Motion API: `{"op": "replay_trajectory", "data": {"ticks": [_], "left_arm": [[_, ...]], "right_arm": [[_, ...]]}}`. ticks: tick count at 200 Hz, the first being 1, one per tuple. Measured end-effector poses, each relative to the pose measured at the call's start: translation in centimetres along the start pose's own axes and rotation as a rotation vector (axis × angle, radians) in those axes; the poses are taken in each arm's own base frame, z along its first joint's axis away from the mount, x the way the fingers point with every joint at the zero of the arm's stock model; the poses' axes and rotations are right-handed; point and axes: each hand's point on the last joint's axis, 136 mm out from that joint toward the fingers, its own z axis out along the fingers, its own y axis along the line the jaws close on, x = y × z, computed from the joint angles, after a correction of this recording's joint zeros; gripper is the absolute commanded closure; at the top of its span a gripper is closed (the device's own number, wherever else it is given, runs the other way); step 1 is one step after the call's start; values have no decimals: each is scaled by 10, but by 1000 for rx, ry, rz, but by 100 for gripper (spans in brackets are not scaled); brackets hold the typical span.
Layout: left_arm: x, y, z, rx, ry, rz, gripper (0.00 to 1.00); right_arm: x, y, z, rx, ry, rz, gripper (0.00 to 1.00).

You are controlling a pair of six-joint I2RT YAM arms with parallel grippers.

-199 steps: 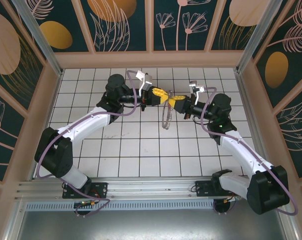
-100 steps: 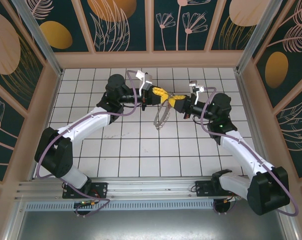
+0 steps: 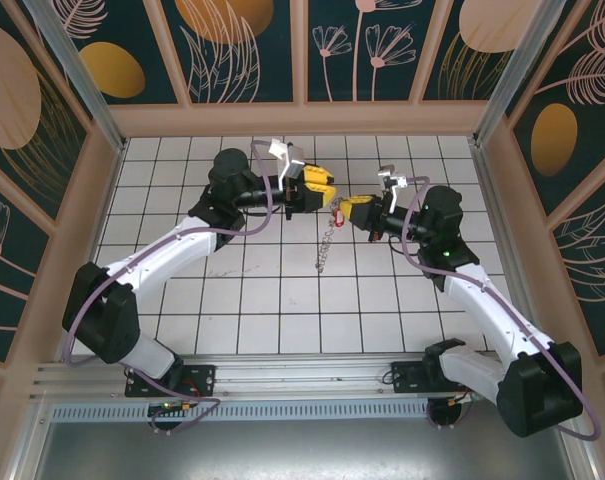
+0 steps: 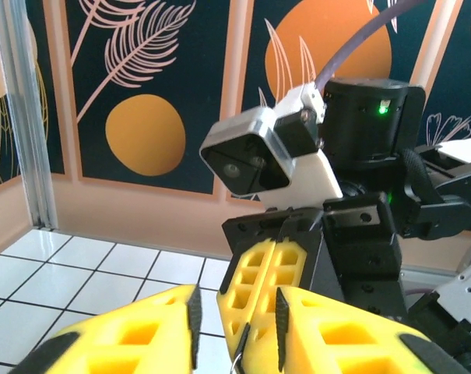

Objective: Put the keys on the keyring

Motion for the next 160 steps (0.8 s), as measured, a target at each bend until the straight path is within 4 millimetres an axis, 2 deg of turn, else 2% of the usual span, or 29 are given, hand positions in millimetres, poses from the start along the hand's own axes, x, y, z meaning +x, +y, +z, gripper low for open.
{"op": "replay_trajectory", "data": {"ticks": [37, 65, 87, 160], "left_arm": [[1, -1, -8, -50, 8, 20, 61], [20, 2, -12, -84, 50, 0, 61], [34, 6, -14, -101, 89, -25, 64], [59, 4, -15, -83, 141, -70, 64]], "right_arm": [[1, -5, -3, 21, 8, 4, 100], [2, -6, -5, 34, 16, 15, 100], [-1, -6, -5, 42, 14, 16, 100], [-8, -2, -6, 46, 14, 18, 100]]}}
